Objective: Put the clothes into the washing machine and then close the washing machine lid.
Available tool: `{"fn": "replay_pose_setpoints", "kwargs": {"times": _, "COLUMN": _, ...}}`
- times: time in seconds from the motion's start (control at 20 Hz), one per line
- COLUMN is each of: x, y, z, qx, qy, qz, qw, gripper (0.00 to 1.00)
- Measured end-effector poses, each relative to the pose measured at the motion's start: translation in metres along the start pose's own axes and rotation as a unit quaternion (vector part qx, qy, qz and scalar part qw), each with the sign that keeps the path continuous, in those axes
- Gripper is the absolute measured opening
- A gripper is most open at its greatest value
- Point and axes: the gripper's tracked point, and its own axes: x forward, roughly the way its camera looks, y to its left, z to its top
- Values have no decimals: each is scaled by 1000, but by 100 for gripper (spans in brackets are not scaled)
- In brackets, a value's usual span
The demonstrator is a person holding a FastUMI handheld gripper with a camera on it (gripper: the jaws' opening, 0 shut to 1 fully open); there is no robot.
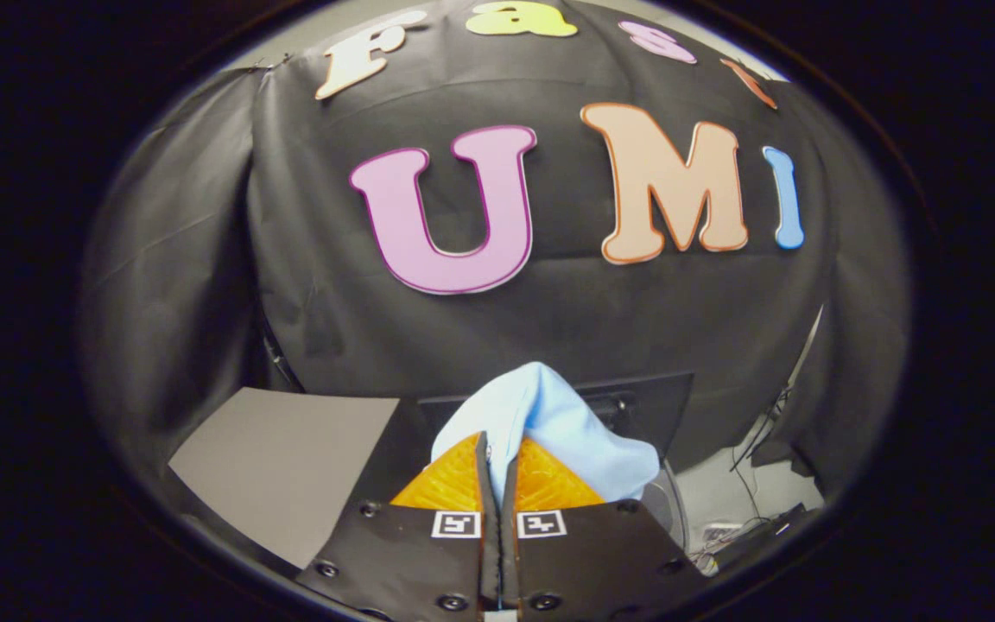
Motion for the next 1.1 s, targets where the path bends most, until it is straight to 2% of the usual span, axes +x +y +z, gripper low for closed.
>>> {"fn": "replay_pose_setpoints", "kwargs": {"times": 0.15, "x": 27, "y": -14, "z": -43, "qx": 4, "qy": 40, "qz": -23, "qw": 999, "gripper": 1}}
{"fn": "replay_pose_setpoints", "kwargs": {"times": 0.5, "x": 54, "y": -27, "z": -126, "qx": -81, "qy": 124, "qz": -70, "qw": 986, "gripper": 1}}
{"fn": "replay_pose_setpoints", "kwargs": {"times": 0.8, "x": 84, "y": -52, "z": -176, "qx": -95, "qy": 157, "qz": -98, "qw": 978, "gripper": 1}}
{"fn": "replay_pose_setpoints", "kwargs": {"times": 0.9, "x": 89, "y": -52, "z": -193, "qx": -91, "qy": 179, "qz": -90, "qw": 975, "gripper": 1}}
{"fn": "replay_pose_setpoints", "kwargs": {"times": 1.0, "x": 90, "y": -59, "z": -203, "qx": -78, "qy": 191, "qz": -98, "qw": 974, "gripper": 1}}
{"fn": "replay_pose_setpoints", "kwargs": {"times": 1.05, "x": 91, "y": -61, "z": -207, "qx": -66, "qy": 194, "qz": -98, "qw": 974, "gripper": 7}}
{"fn": "replay_pose_setpoints", "kwargs": {"times": 1.1, "x": 92, "y": -62, "z": -211, "qx": -56, "qy": 197, "qz": -99, "qw": 974, "gripper": 7}}
